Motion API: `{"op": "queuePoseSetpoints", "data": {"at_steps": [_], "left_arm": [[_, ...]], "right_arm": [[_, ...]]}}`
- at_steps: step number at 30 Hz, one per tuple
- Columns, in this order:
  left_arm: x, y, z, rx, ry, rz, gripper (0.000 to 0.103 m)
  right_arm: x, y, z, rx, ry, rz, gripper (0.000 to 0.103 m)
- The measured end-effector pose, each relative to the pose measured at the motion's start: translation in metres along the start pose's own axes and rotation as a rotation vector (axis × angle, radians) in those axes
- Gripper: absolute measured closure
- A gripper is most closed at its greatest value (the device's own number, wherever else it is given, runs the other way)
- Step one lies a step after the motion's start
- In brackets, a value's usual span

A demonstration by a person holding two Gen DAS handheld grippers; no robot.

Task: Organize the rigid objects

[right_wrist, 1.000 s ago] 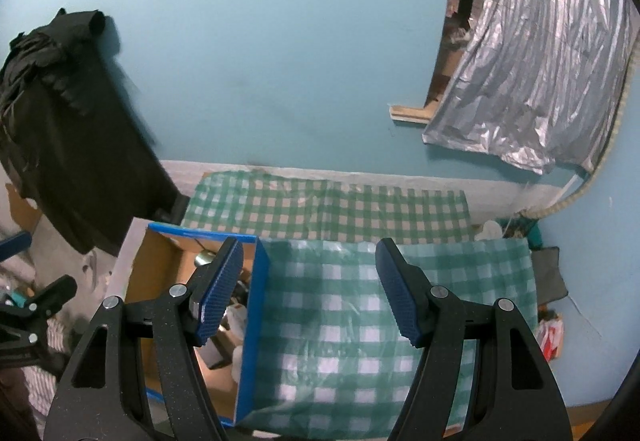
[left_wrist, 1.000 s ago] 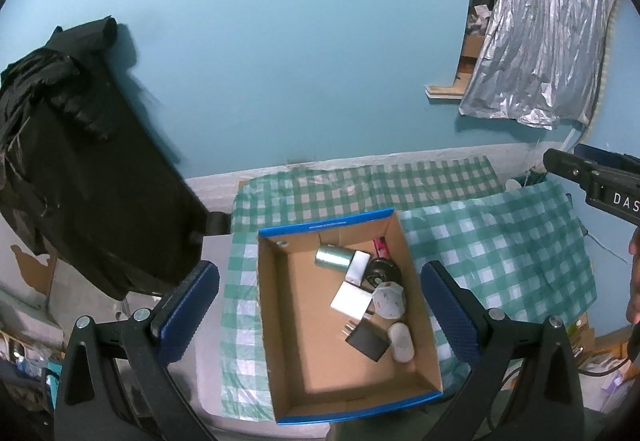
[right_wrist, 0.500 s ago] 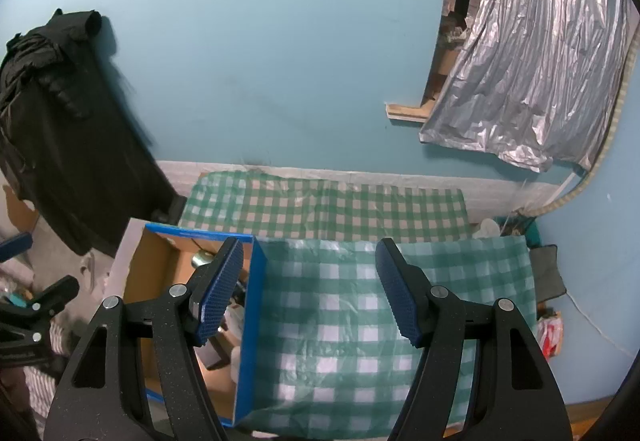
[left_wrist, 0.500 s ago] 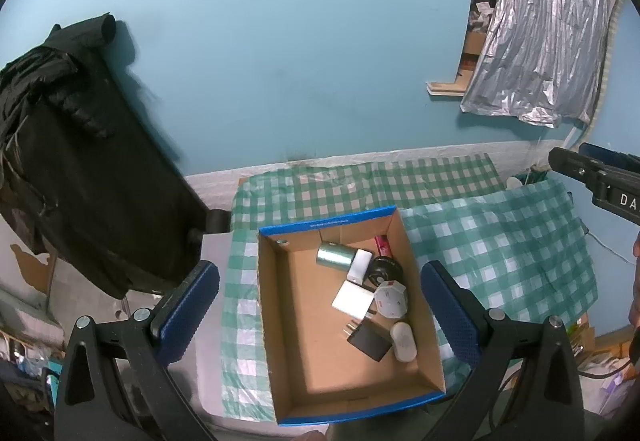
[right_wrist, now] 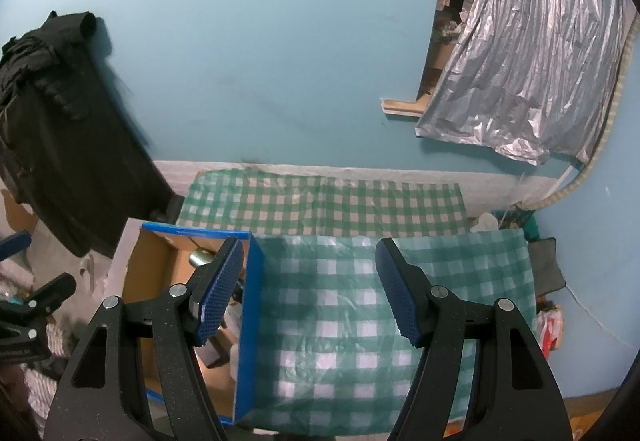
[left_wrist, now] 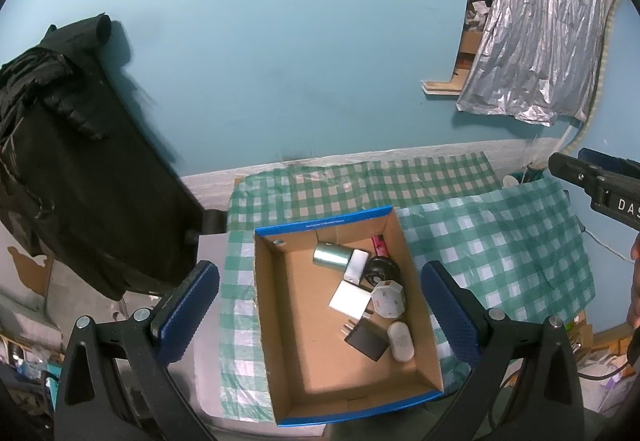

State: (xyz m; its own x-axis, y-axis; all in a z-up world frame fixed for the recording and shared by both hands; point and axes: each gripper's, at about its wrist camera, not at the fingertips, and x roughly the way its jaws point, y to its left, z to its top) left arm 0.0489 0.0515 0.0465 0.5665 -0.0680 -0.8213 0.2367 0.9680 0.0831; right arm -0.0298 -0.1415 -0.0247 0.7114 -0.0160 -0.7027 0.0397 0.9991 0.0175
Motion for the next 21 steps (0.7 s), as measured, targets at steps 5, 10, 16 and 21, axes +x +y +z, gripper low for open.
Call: {"op": "queuePoseSetpoints", "data": {"at_steps": [5, 10, 16, 21], "left_arm": [[0.0001, -0.0009, 0.0011, -0.002, 0.005, 0.005, 0.001], [0.0029, 0.0000, 0.0015, -0.003, 0.013, 0.005, 0.001], [0.0042, -0.0010, 0.0022, 0.008, 0.016, 0.005, 0.001], [0.0038, -0.0015, 0.0032, 0.003, 0.009, 0.004, 0.001]], "right_arm": [[-0.0003, 0.0001, -0.0012, 0.000, 0.002, 0.003, 0.035], [0.0007, 0.0005, -0.0014, 0.000, 0.003, 0.000, 0.035], [0.0023, 0.0007, -0.0026, 0.007, 0.007, 0.001, 0.035], [0.0052, 0.0012, -0.0034, 0.003, 0.011, 0.000, 0.035]]}}
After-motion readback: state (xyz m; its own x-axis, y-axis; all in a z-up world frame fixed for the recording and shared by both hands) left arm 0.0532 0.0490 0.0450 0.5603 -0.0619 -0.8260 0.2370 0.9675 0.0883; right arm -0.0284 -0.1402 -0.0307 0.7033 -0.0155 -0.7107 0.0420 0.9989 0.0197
